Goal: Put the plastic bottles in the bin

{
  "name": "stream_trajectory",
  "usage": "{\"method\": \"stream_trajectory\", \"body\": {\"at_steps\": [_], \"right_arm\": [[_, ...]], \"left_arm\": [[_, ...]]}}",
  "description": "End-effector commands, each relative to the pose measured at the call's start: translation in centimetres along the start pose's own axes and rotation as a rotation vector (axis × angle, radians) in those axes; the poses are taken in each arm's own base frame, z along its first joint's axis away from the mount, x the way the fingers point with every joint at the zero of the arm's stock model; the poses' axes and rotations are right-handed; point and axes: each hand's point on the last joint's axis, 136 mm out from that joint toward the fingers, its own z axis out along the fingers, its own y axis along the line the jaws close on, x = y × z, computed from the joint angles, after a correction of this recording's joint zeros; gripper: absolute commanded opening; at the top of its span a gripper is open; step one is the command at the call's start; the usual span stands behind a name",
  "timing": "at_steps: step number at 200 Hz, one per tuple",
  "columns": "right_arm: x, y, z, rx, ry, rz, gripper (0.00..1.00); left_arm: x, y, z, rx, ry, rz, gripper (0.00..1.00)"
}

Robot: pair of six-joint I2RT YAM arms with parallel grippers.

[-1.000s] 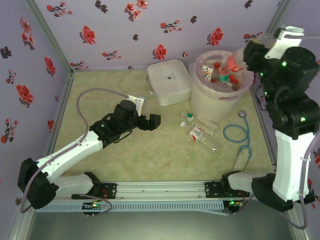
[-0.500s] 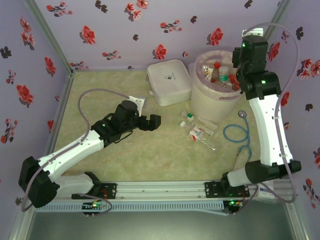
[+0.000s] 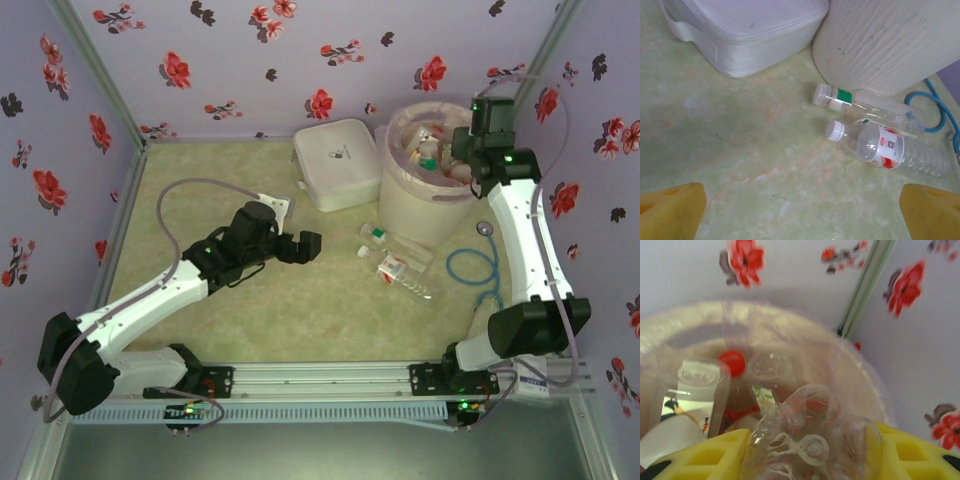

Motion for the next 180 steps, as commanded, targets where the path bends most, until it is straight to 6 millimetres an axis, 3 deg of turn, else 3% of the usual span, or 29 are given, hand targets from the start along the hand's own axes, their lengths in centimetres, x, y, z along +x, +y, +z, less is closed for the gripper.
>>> {"method": "stream_trajectory", "body": {"at_steps": [1,46,66,85,109,142,180], "right_arm": [[4.5,2.6,2.2,-0.104,0.156,0.066,0.12],[8.8,3.4,4.6,-0.122,0.259,0.098,0.14],[9.5,3.9,4.9,-0.143,0.281,0.11,0.16],[7.9,3.8,4.0,-0.15,0.256,0.099,0.24],[4.9,2.5,1.4,-0.116,0.216,0.048,0.54],[1.9,1.4,-2.3,-0.109,0.147,0.03,0.82],[0.3,1.0,-5.5,-0.142,0.057,0.055,0.94]], "left_arm": [[-0.4,-0.5,0.1,0.018,0.012,0.015,1.0],[-0.9,-1.4,0.3,0.064,-0.007,-0.016,1.0],[-0.8,-1.5,0.8,0.072,-0.003,-0.033,1.0],[-0.6,-1.6,1.3,0.073,0.016,-0.039,1.0],[-0.2,-1.7,1.5,0.083,0.036,-0.043,1.0],[-0.7,-2.7,2.3,0.156,0.038,-0.136,1.0],[-2.2,-5.1,5.1,0.267,0.062,-0.292,1.0]]}}
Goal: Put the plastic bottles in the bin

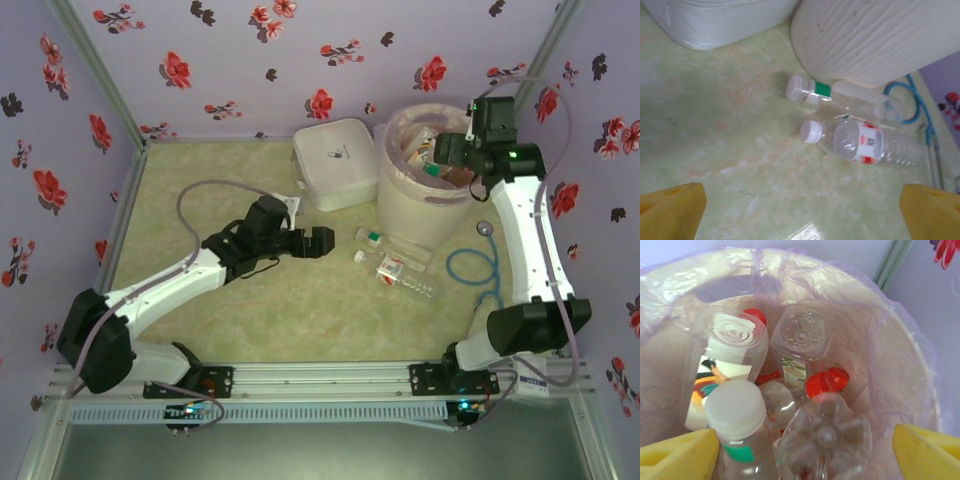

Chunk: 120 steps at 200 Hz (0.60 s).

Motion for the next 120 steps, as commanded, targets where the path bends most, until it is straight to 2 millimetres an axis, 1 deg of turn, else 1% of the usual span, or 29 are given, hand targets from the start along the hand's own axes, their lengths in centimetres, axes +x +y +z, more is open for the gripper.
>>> {"method": "stream_trajectory", "body": {"at_steps": [1,20,52,77,92,120], "right_arm": [[-0.5,0.2,-3.2,-0.038,-0.04,0.011,0.95],[-1.0,0.2,-4.7,-0.053,-0.075,0.023,0.96],[-1.6,-0.2,-7.0,-0.06,-0.154,0.056,0.96],[-2.0,-0.8,-9.0,-0.056,-0.22,0.075,0.96],[-1.9,-1.1,-9.9,-0.049,-0.247,0.089,0.96],[-1.0,-1.9,-10.7,-0.038,-0.309,0.141,0.96]], "left_arm": [[-2.3,-3.2,1.4,0.134,-0.013,-0.108,1.0],[-2.2,-3.4,3.1,0.134,0.011,-0.166,1.0],[-2.1,-3.3,6.2,0.16,0.01,-0.34,1.0],[-1.9,-3.4,7.8,0.14,0.015,-0.43,1.0],[-1.3,-3.3,8.8,0.108,0.037,-0.49,1.0],[0.8,-3.5,10.5,0.051,0.08,-0.581,1.0]]}}
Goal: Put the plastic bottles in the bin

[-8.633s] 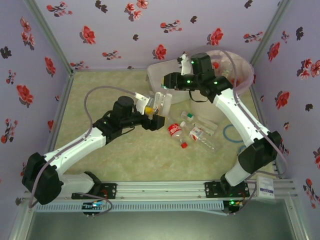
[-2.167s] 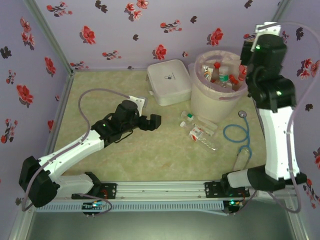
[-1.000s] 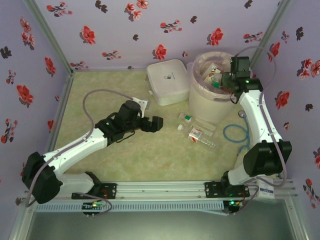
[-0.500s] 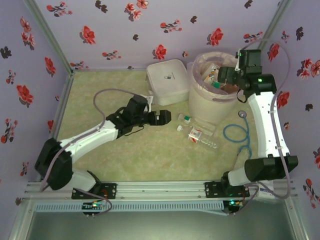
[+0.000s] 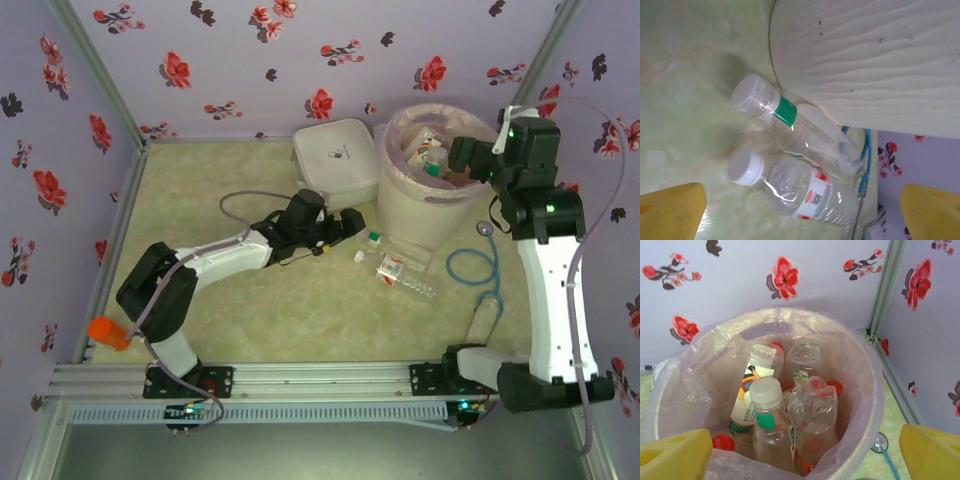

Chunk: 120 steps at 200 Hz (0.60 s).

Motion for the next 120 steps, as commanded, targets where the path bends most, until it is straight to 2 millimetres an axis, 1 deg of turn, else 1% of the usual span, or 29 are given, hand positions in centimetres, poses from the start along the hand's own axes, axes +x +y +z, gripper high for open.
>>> {"method": "stream_trajectory", "body": {"at_steps": [1,30,60,80,94,120], "right_arm": [[-0.2,-0.6,-0.5,0.025,-0.071,0.058,0.96],[0.0,-1.0,-1.2,0.029,-0.096,0.082,0.97],[-0.1,-1.3,-2.1,0.036,-0.112,0.086,0.97],[-0.3,-1.4,-2.6,0.038,-0.125,0.089,0.97],[-0.3,-1.4,-2.9,0.035,-0.129,0.094,0.97],[-0.4,-1.4,-3.3,0.03,-0.144,0.104,0.96]], "left_arm": [[0.6,-1.0,1.2,-0.007,-0.01,-0.12,1.0],[2.4,-0.2,2.3,-0.064,0.02,-0.185,1.0],[4.1,0.7,3.0,-0.1,0.041,-0.271,1.0],[5.5,0.7,3.5,-0.111,0.062,-0.3,1.0],[6.3,1.1,4.0,-0.127,0.075,-0.334,0.99],[7.6,0.5,5.1,-0.108,0.094,-0.377,0.98]]}}
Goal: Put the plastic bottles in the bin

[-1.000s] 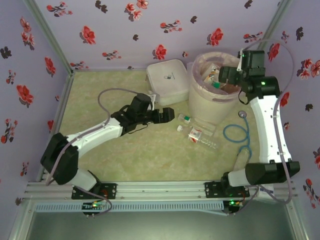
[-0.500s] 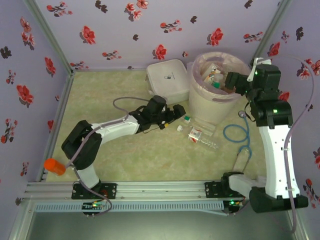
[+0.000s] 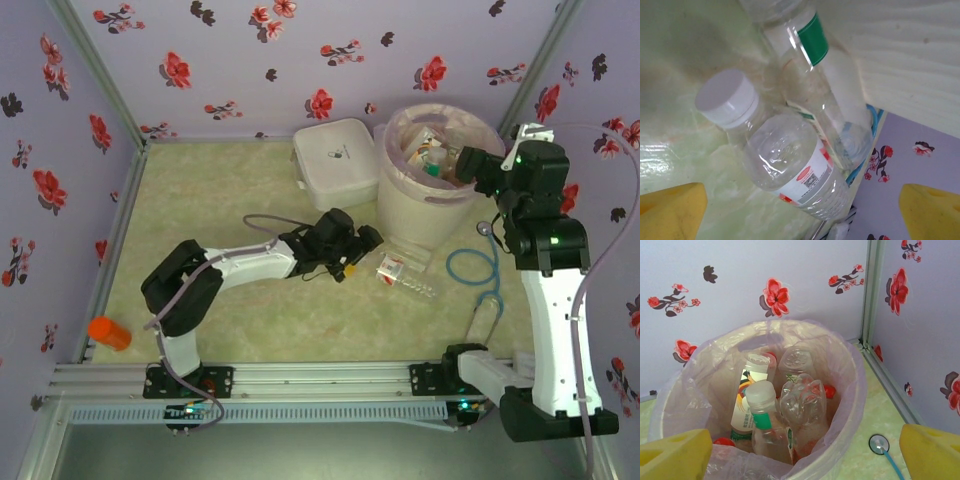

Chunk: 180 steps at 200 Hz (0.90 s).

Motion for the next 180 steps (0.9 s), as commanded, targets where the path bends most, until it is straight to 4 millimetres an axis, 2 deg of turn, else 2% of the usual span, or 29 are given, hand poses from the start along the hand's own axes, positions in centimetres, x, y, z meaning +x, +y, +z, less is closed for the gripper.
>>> {"method": "stream_trajectory", "body": {"at_steps": [1,37,60,117,150,180], "right_arm": [[-0.8,-0.2,-0.7,0.007,-0.049,0.031,0.96],[-0.6,-0.2,-1.0,0.0,-0.043,0.035,0.97],[-0.1,-0.4,-1.5,0.003,-0.034,0.03,0.96],[0.8,-0.9,-2.1,0.013,-0.021,0.029,0.97],[1.3,-1.5,-2.6,0.037,-0.024,0.018,0.97],[1.4,-2.0,-2.9,0.058,-0.023,-0.004,0.97]], "left_arm": [[0.9,-0.3,1.4,0.001,0.006,-0.075,0.97],[1.7,-0.6,3.2,0.004,0.025,-0.077,0.96],[1.9,-0.3,4.1,-0.004,0.03,-0.081,0.87],[2.5,1.8,5.9,-0.045,0.057,-0.119,0.75],[2.2,1.5,4.7,-0.052,0.051,-0.114,0.6],[1.3,-0.1,2.3,-0.027,0.028,-0.075,0.51]]}}
